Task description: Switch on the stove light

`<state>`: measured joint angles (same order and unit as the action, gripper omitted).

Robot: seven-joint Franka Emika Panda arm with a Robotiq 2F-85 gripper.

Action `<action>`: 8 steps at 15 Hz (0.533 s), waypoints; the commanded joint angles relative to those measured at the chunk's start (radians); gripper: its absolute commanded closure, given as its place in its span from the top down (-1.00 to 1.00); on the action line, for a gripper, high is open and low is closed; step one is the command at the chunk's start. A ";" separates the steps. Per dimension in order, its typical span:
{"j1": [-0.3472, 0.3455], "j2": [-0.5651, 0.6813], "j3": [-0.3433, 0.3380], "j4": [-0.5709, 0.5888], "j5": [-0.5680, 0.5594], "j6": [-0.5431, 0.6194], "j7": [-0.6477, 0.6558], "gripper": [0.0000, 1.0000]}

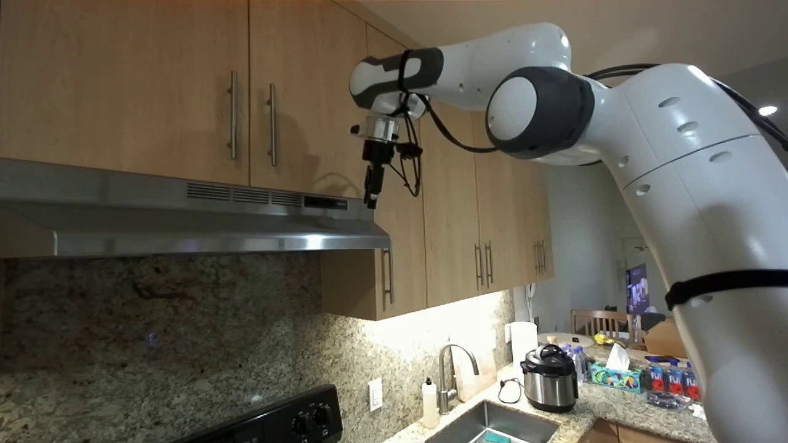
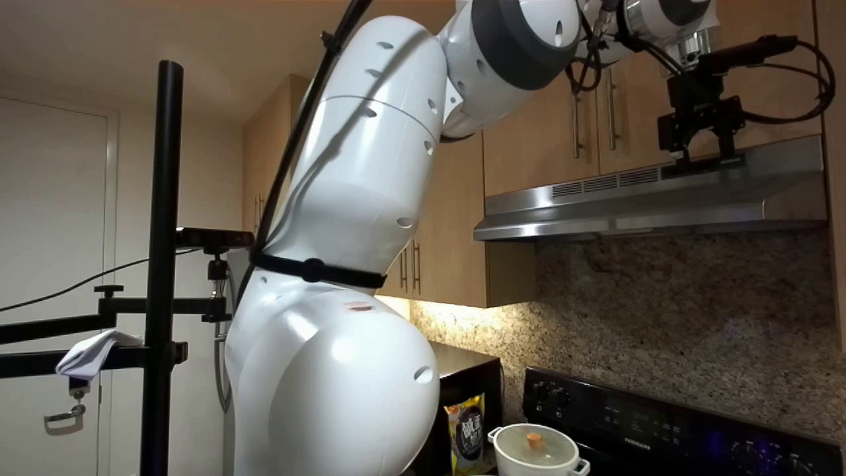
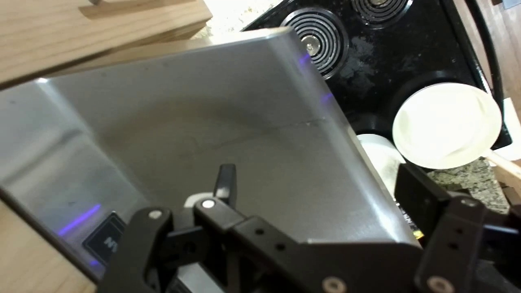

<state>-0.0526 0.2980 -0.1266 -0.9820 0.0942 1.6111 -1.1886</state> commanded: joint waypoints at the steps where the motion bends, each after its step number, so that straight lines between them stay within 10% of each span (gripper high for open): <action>1: 0.003 -0.104 -0.023 -0.147 -0.007 0.124 0.081 1.00; 8: 0.048 -0.048 0.005 -0.111 -0.012 0.060 0.055 1.00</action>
<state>-0.0319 0.2384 -0.1401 -1.0876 0.0955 1.6834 -1.1308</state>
